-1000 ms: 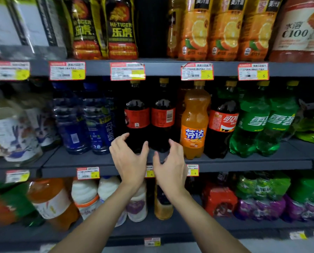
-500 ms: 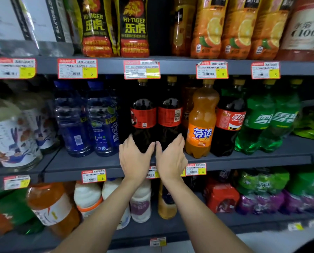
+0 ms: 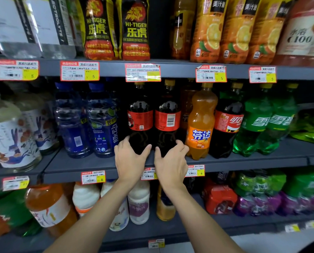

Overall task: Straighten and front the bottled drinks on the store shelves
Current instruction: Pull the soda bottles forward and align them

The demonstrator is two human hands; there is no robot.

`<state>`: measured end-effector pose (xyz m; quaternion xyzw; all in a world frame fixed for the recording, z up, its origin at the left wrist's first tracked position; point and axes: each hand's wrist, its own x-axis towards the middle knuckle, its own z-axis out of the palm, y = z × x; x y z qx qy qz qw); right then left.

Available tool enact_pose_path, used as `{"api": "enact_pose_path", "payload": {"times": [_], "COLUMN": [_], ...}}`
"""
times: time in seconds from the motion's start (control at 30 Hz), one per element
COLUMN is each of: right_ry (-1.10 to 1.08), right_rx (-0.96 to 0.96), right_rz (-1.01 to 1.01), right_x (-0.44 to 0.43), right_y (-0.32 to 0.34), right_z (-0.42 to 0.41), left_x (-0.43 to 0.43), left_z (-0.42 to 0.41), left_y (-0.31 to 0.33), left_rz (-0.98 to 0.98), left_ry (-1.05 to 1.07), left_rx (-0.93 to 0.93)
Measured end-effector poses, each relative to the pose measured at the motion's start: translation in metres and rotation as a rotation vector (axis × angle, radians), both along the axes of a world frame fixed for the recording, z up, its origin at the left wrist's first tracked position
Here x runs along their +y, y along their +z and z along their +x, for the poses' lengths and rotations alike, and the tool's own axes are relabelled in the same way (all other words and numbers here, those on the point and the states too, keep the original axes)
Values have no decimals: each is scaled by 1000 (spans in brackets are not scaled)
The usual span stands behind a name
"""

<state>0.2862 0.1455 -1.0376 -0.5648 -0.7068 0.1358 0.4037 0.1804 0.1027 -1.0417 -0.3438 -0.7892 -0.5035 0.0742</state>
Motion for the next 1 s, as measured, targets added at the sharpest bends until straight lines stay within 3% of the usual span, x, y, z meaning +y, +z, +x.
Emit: {"api": "enact_pose_path", "payload": {"times": [0.2,0.53,0.73,1.0], "right_ry": [134,17,216,-8], "right_rx": [25,-16,60,-64], "right_rz": [-16,45,-17,38], "right_x": [10,-4,8,2], "right_y": [9,3,-4,4], "right_z": [-4,1,14,8], "left_x": [-1,1,-2,-11], "left_z": [0,-2,2,3], "left_y": [5,6,9,9], "left_rz": [-20,-32,-2,1], "left_ry": [-14,-75,-58,-38], "left_rx": [-3,-50,-72,-83]}}
